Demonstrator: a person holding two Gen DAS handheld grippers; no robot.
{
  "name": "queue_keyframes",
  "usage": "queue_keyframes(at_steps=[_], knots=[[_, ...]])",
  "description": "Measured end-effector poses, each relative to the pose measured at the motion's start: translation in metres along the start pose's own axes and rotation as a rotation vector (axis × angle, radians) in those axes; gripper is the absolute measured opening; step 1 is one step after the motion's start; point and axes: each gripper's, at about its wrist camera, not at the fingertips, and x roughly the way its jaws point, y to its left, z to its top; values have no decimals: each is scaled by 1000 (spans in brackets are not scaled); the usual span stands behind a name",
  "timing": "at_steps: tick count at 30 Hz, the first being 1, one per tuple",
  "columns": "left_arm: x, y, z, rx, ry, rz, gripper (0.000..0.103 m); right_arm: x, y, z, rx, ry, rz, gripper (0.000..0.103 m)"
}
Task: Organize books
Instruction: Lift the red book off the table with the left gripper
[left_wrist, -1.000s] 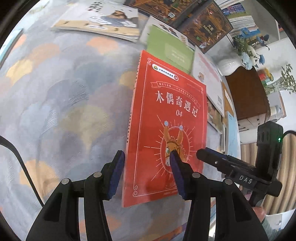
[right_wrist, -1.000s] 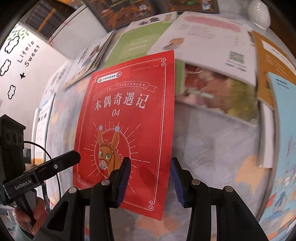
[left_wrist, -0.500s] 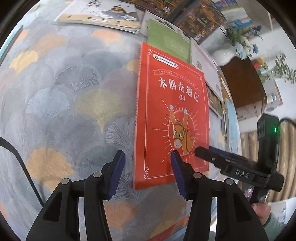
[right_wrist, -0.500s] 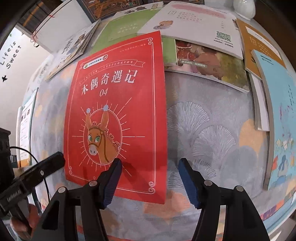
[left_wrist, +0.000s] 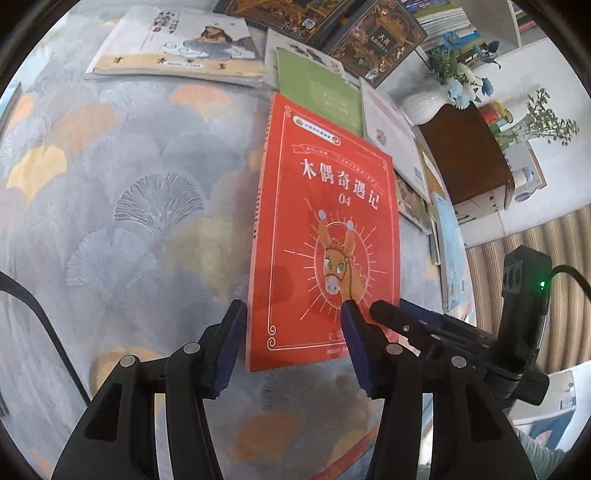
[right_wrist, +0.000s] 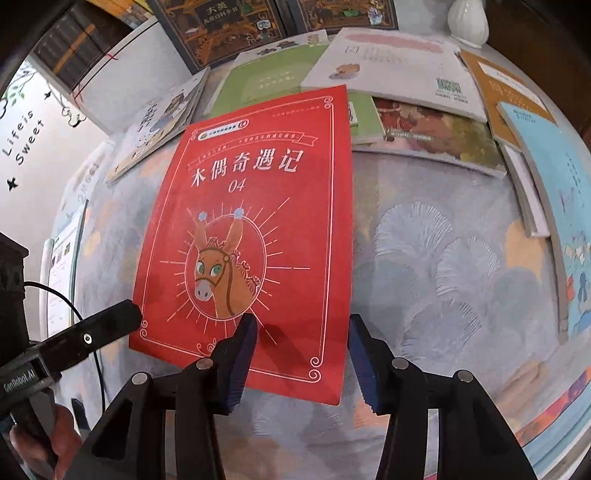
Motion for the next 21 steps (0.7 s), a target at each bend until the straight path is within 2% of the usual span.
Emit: queue_keyframes(at_steps=[6,8,11,19,21], knots=[[5,-3,-3,40,23,33,49,7,12,0,-20,33,-47,51],[7,-3,-3,66,39,41,52,10,15,0,-33,51,-48,61],[10,-8,-2,123,65,65,52,13,24,-1,-61,59,-78,64],[10,-4,-1,104,70,47,53,10,16,0,-23,27,-67,59],[12,-5,-1,110,80,47,56,10,14,1,-27,23,-66,59]])
